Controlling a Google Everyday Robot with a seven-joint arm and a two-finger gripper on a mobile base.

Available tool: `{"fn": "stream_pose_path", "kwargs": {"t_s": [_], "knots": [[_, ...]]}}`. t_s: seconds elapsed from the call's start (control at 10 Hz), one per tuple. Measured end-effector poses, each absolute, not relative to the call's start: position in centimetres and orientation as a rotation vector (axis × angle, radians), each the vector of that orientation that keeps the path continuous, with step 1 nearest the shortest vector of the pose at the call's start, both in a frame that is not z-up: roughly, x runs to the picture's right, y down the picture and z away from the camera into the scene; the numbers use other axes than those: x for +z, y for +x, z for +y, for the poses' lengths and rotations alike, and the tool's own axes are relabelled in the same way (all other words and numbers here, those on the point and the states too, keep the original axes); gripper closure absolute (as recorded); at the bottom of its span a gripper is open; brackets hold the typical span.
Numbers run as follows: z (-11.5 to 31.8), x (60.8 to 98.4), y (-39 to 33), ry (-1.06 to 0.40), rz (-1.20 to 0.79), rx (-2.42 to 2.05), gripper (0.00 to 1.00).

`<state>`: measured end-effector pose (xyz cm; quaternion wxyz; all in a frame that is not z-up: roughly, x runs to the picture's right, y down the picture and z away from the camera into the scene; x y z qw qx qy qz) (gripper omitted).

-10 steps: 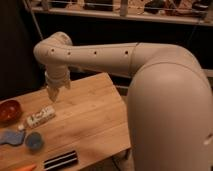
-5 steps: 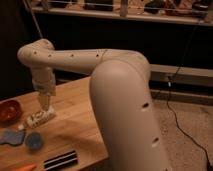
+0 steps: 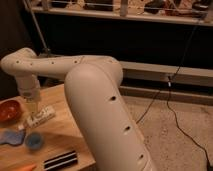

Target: Stand the bottle upright

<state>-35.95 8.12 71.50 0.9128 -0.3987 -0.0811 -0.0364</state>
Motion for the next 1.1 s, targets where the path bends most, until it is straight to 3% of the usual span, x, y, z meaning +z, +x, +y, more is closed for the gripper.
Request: {"fn": "stream_pose_path", "kwargs": {"t_s": [0.7, 1.1], "knots": [[7.6, 71.9, -36.2, -0.798, -0.184, -0.073, 0.35], [7.0, 73.6, -40.7, -0.650, -0.332, -0.175, 0.35]]}}
